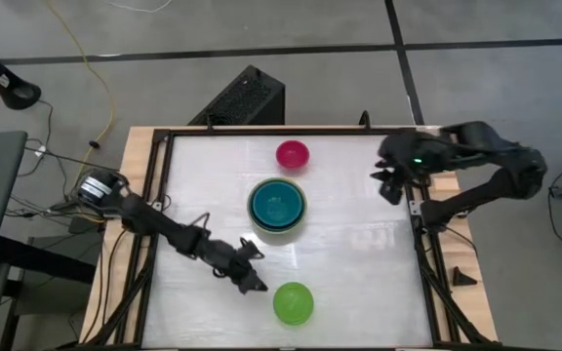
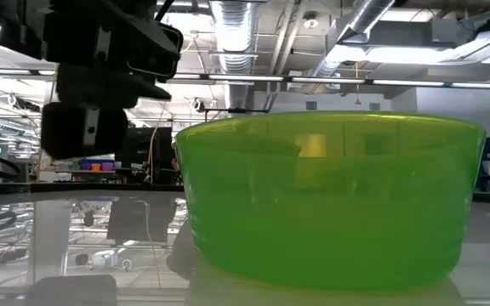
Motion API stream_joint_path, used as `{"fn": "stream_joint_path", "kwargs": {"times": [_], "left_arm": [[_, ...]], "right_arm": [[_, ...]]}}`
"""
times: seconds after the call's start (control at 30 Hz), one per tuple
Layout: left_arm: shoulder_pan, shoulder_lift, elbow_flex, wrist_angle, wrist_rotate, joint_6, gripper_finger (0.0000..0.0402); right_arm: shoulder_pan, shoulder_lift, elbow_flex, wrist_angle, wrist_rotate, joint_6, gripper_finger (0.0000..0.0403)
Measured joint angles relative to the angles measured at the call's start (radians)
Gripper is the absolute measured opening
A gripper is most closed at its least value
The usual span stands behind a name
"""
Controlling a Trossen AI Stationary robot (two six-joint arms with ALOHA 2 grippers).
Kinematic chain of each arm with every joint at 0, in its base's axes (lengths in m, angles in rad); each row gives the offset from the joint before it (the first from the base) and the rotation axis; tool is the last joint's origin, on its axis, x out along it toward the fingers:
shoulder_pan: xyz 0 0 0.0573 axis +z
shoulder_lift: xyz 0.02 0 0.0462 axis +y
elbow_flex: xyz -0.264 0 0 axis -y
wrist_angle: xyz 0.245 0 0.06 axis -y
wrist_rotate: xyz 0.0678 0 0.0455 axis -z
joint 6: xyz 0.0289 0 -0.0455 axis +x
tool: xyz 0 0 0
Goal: Nest bowls inside each other
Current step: Stack the green bowl on top of the dark blue bowl
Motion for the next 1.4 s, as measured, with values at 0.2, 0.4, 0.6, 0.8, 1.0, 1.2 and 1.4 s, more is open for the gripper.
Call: {"fn": "stream_joint_path", "kwargs": {"times": [0.2, 0.4, 0.6, 0.8, 1.0, 1.2, 1.4], "left_arm": [[-0.039, 0.146, 0.114, 0.002, -0.054, -0.058, 0.0178], [-0.036, 0.273, 0.247, -0.069, -0.066, -0.11, 0.0207], [-0.034, 0.333, 0.365, -0.216, -0.077, -0.113, 0.0208], [-0.018, 0.346, 0.455, -0.376, -0.129, -0.118, 0.0198], [0.009, 0.347, 0.499, -0.469, -0.115, -0.065, 0.0083], [0.026, 0.347, 0.499, -0.462, -0.082, -0.009, 0.0005], [0.06, 0.347, 0.498, -0.243, -0.093, 0.079, 0.0]], "right_arm": [[0.106, -0.108, 0.0, -0.05, 0.069, 0.131, 0.0173], [0.195, -0.169, 0.0, -0.078, 0.076, 0.234, 0.0173], [0.265, -0.184, 0.0, -0.082, 0.078, 0.268, 0.0173], [0.303, -0.181, 0.0, -0.085, 0.093, 0.261, 0.0173], [0.329, -0.176, 0.0, -0.096, 0.108, 0.259, 0.0173], [0.356, -0.178, 0.0, -0.1, 0.118, 0.256, 0.0173], [0.378, -0.176, 0.0, -0.101, 0.147, 0.256, 0.0173]]}}
